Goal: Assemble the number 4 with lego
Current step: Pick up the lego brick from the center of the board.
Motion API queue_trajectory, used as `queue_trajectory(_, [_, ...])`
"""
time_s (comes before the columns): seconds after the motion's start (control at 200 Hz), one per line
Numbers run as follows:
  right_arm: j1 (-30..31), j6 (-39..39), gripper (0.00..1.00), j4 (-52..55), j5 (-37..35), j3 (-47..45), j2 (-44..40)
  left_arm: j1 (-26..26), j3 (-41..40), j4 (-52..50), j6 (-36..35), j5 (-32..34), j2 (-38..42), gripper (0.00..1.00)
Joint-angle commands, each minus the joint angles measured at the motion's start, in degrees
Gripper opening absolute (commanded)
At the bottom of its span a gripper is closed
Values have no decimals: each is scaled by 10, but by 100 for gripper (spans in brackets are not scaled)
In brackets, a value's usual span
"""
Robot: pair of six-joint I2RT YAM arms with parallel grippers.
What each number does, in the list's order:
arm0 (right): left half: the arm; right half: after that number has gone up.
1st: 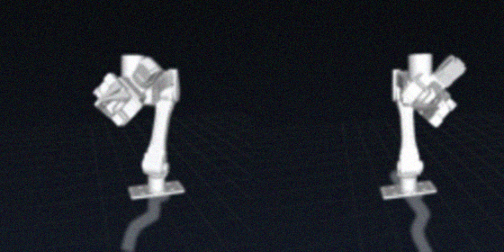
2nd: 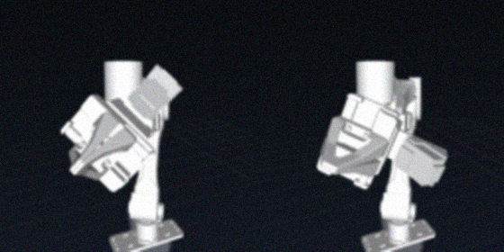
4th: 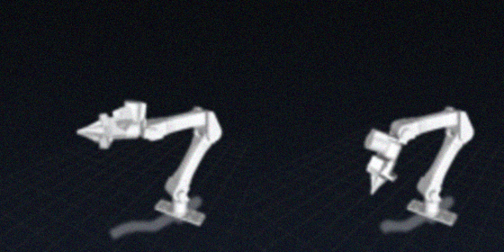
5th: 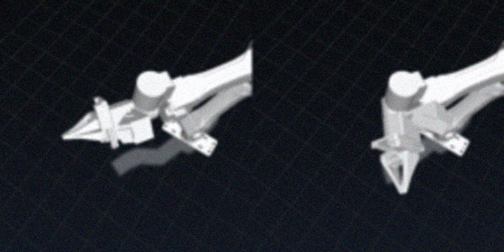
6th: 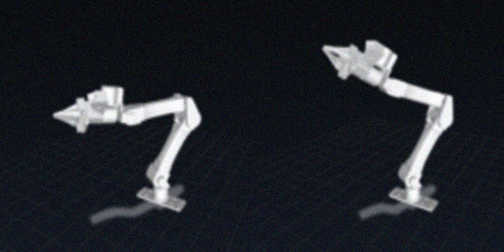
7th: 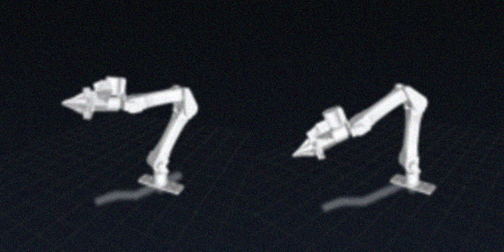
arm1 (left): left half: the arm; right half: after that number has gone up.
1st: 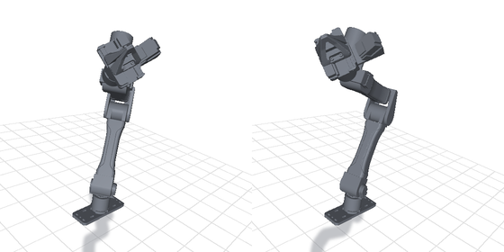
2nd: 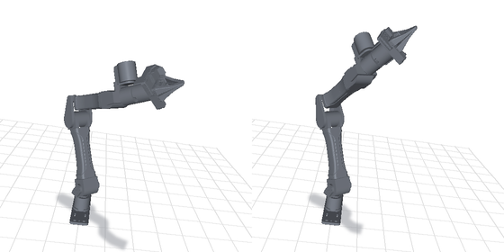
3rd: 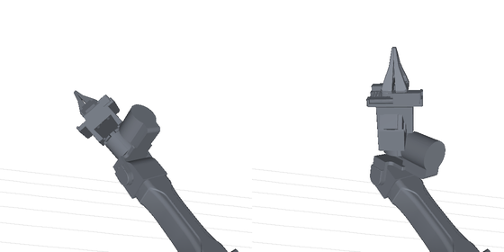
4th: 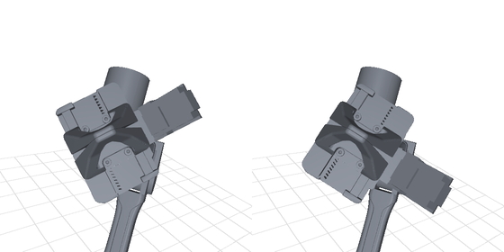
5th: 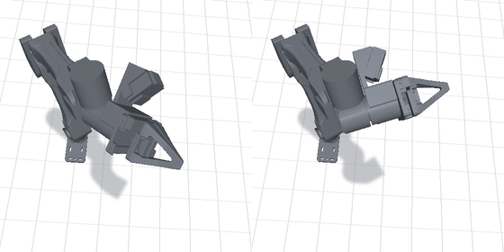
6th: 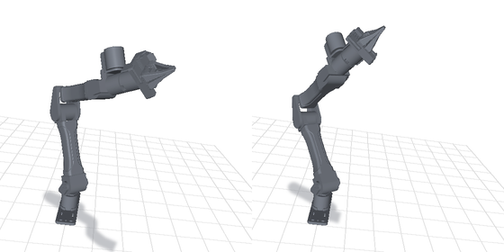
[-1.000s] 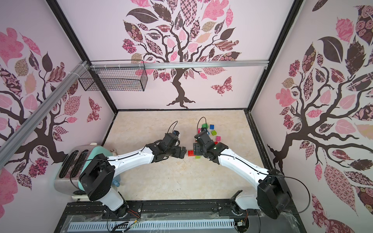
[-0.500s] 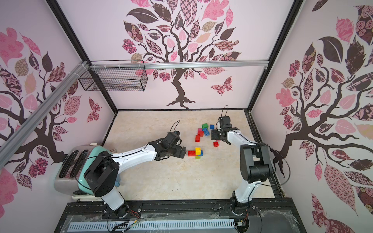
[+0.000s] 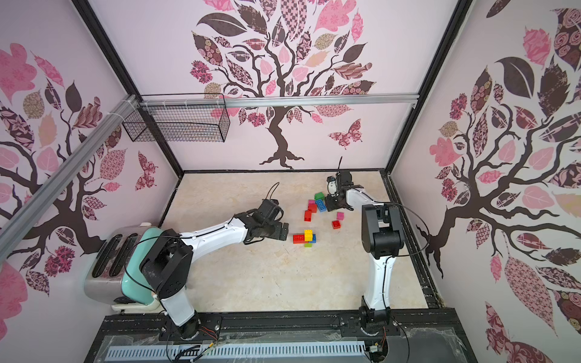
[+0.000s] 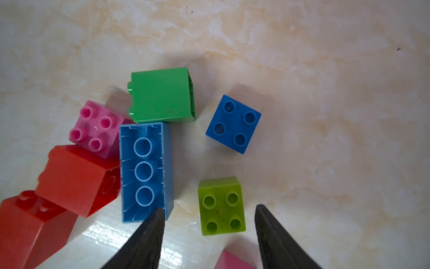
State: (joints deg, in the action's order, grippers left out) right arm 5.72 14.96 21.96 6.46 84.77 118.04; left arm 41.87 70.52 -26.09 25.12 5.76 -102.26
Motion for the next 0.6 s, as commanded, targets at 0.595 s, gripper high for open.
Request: queue_trajectory(0.595, [-2, 21, 49, 9, -28, 33, 48, 0, 48, -20, -8, -5, -34, 98])
